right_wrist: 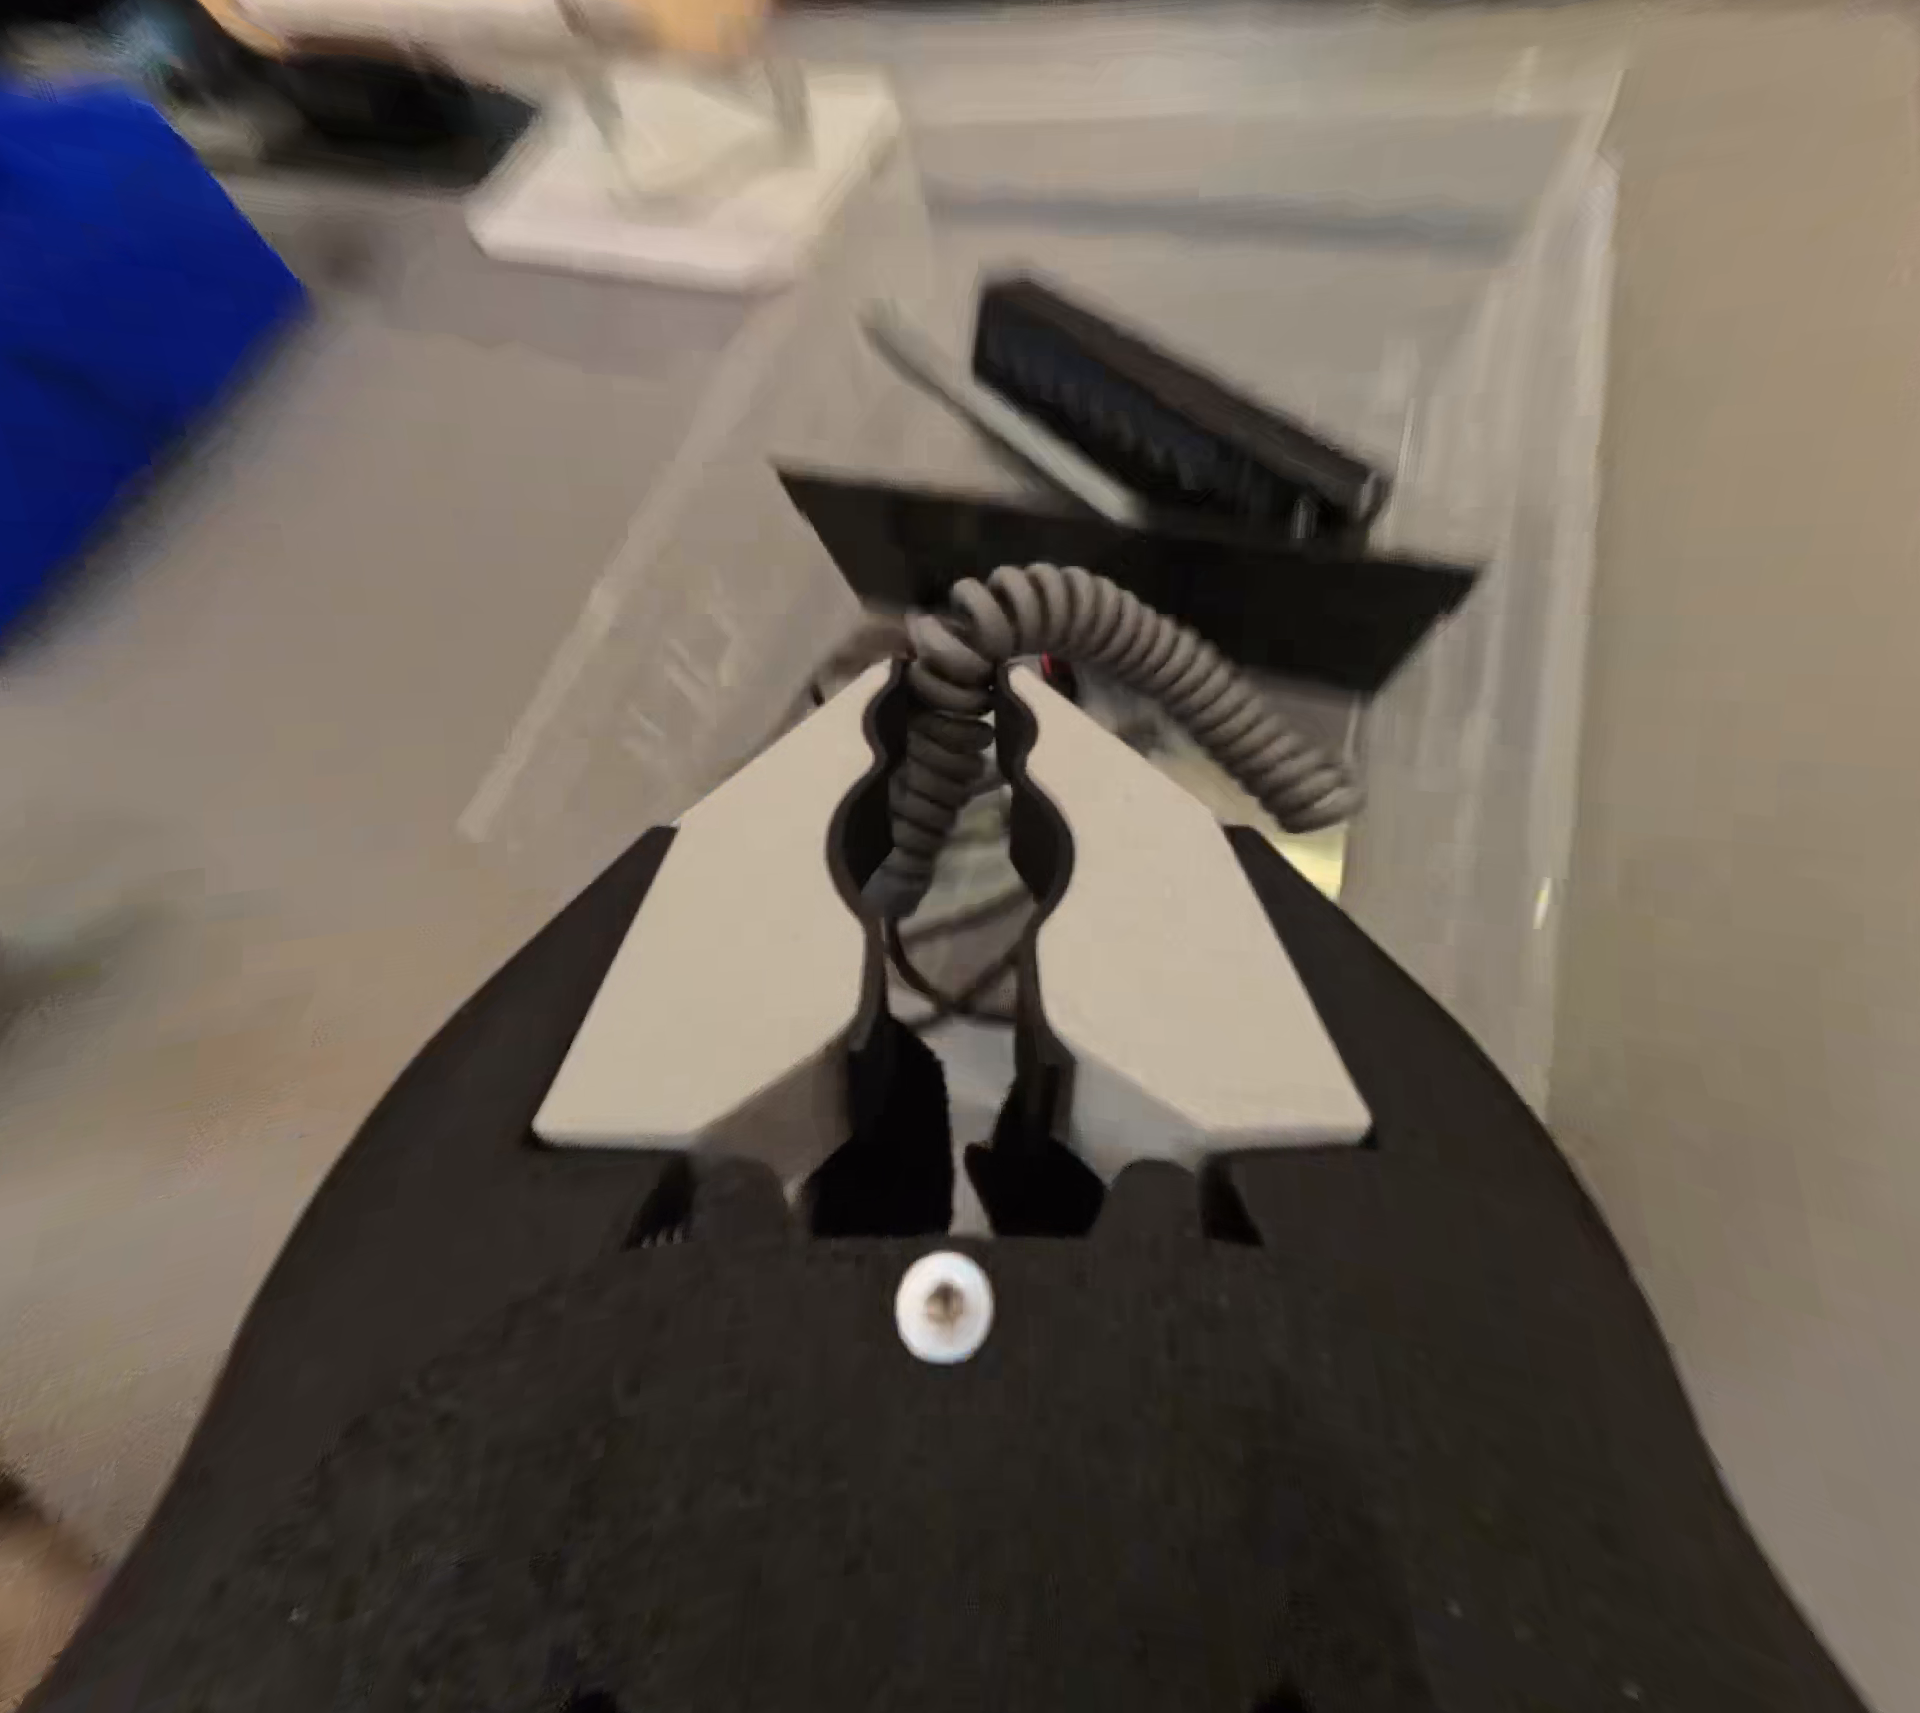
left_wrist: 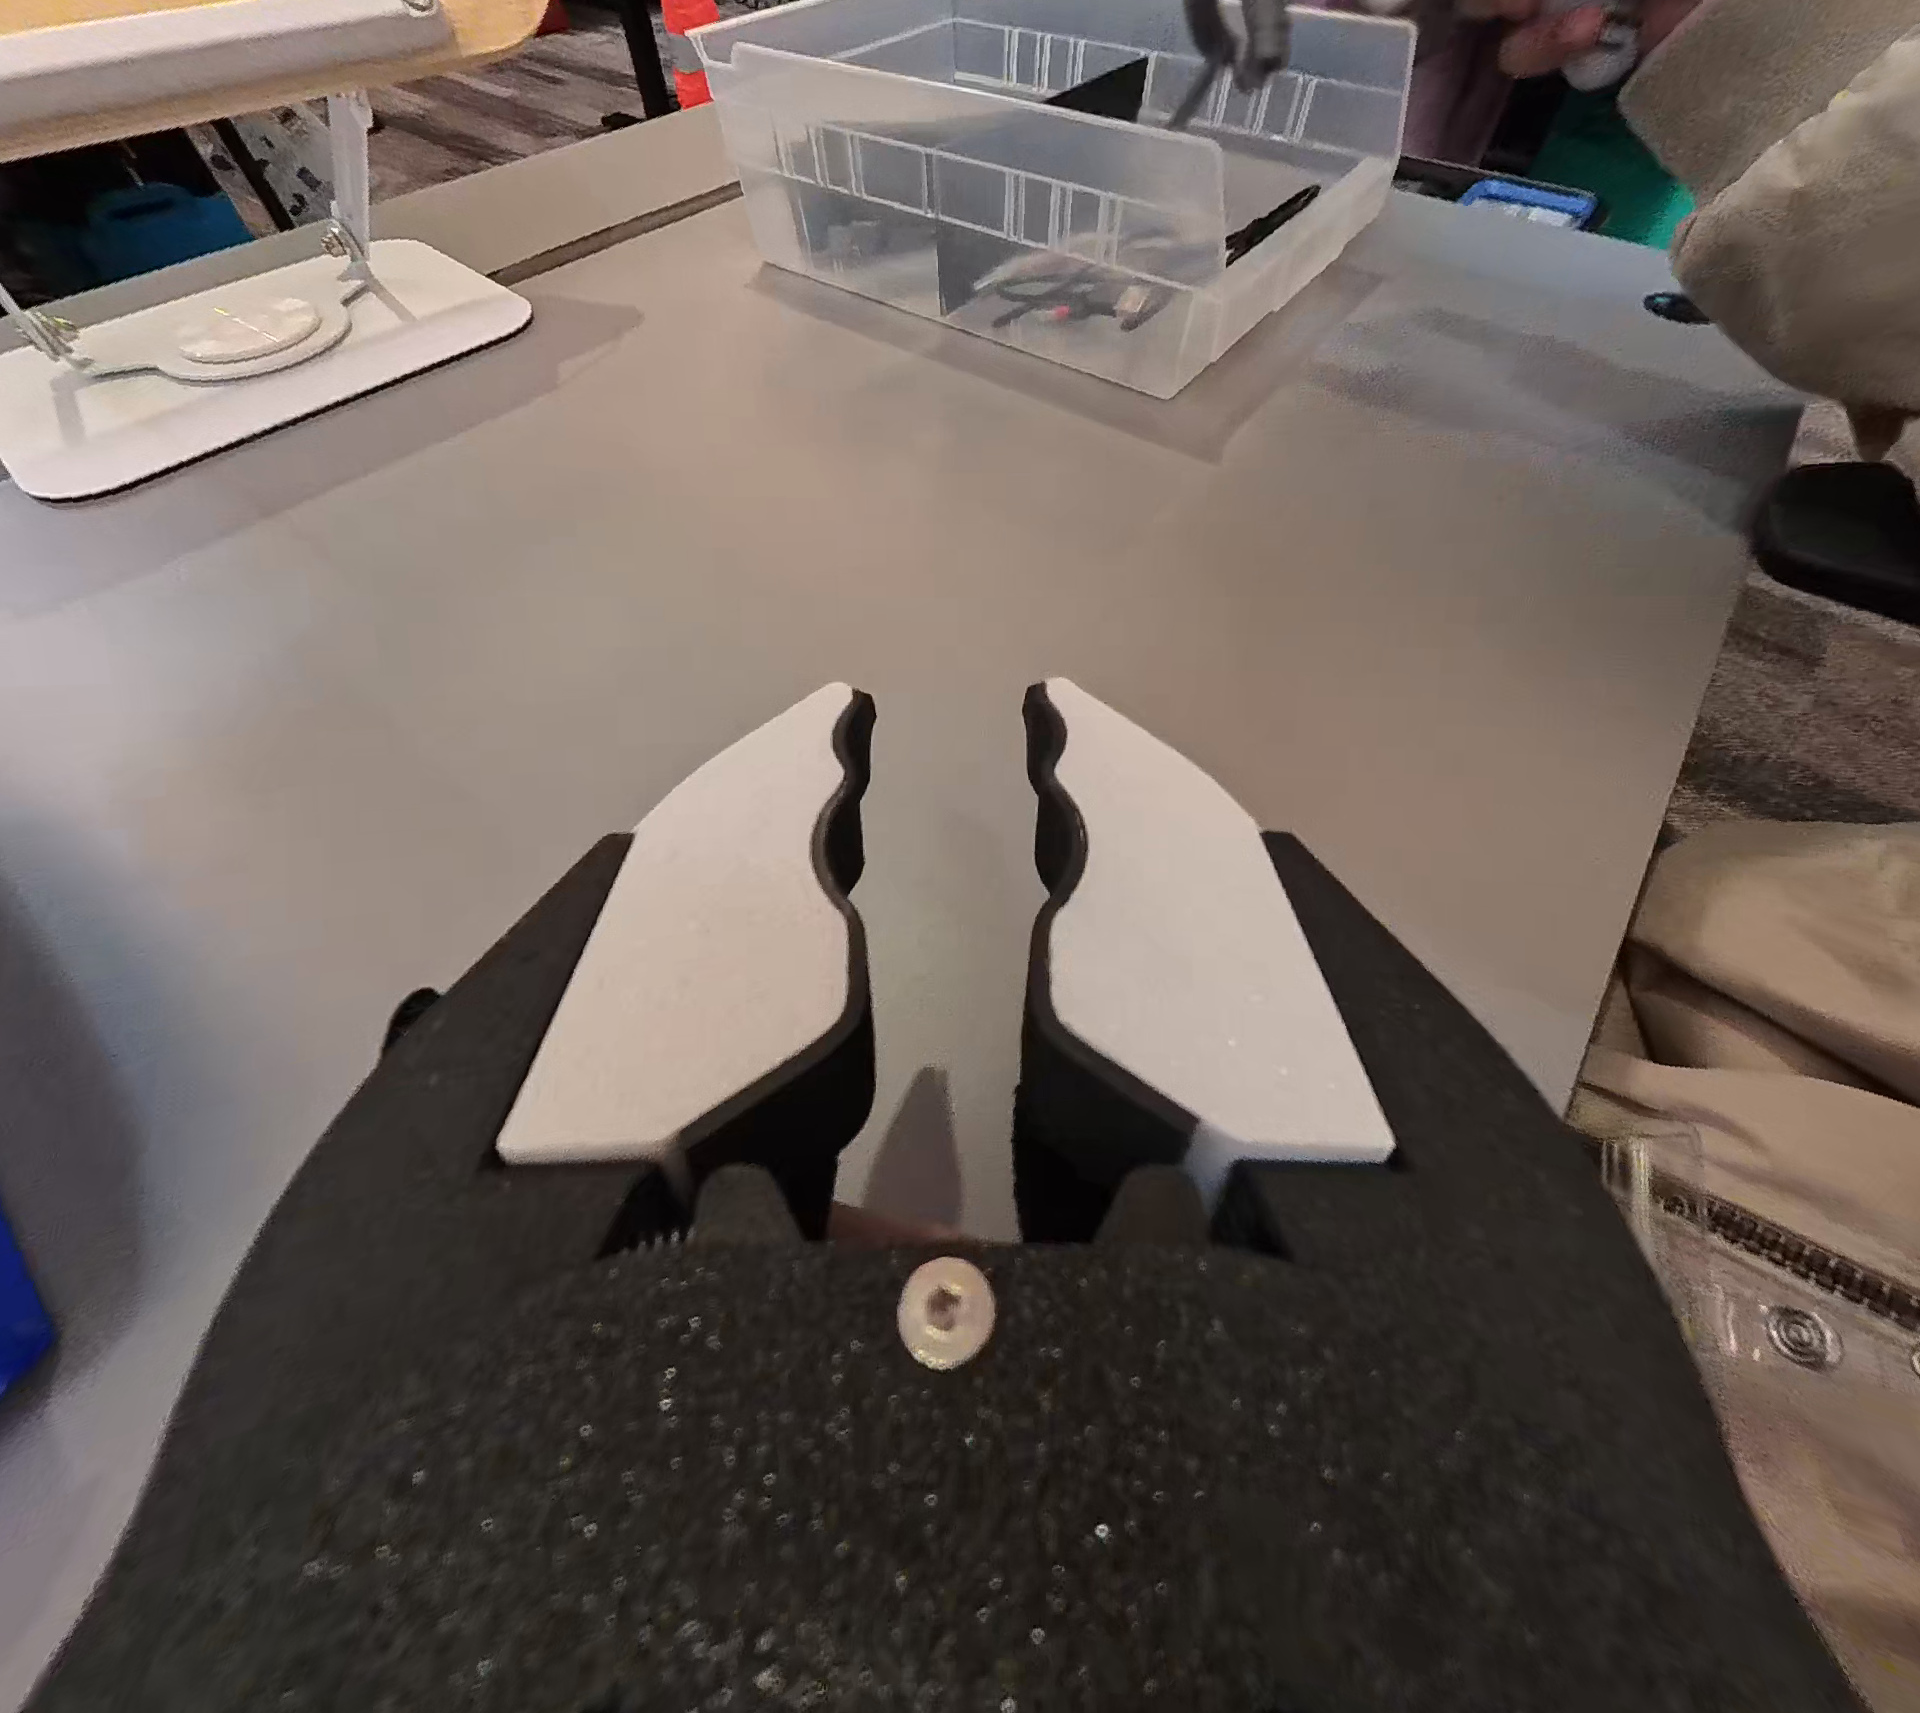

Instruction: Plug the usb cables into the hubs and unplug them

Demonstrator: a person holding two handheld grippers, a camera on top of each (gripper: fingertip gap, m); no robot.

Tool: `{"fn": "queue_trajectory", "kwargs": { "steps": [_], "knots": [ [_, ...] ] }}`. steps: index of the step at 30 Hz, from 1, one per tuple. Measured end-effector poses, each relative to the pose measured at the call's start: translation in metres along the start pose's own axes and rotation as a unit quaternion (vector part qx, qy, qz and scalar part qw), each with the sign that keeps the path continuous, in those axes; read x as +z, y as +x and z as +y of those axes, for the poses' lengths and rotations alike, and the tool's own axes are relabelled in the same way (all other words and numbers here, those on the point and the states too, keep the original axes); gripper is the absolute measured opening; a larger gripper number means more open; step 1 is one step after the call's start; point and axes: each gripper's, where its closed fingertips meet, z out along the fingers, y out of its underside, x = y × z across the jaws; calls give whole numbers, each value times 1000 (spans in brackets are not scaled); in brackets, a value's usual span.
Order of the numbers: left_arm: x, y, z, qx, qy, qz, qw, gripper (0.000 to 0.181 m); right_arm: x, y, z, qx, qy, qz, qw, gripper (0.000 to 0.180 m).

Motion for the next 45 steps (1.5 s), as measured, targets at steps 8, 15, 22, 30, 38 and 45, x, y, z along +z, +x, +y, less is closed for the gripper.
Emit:
{"fn": "queue_trajectory", "kwargs": {
  "steps": [8, 15, 22, 30, 38, 45],
  "knots": [
    [7, 2, 9, 3, -23, 7, 1000, 29, 29, 55, 50, -31, -144, 175, 974, 24],
    [6, -20, 14, -32, -24, -23, 999, 36, 12, 32, 15, -73, -58, 154, 984, 52],
    [-67, -90, -11, -38, 41, -203, 978, 30, -52, -31, -19, -76, 168, 118, 976, 51],
    [-131, -145, 43, -83, 20, -327, 941, 40, -36, -58, 62, 24, 193, 104, 975, 39],
    [-106, -134, 76, -157, -54, -259, 951, 41, -48, -60, 61, -22, 190, 114, 975, 39],
    [-115, -131, 67, -115, -34, -318, 940, 40, -32, -53, 74, -38, 154, 129, 979, 39]
  ]
}}
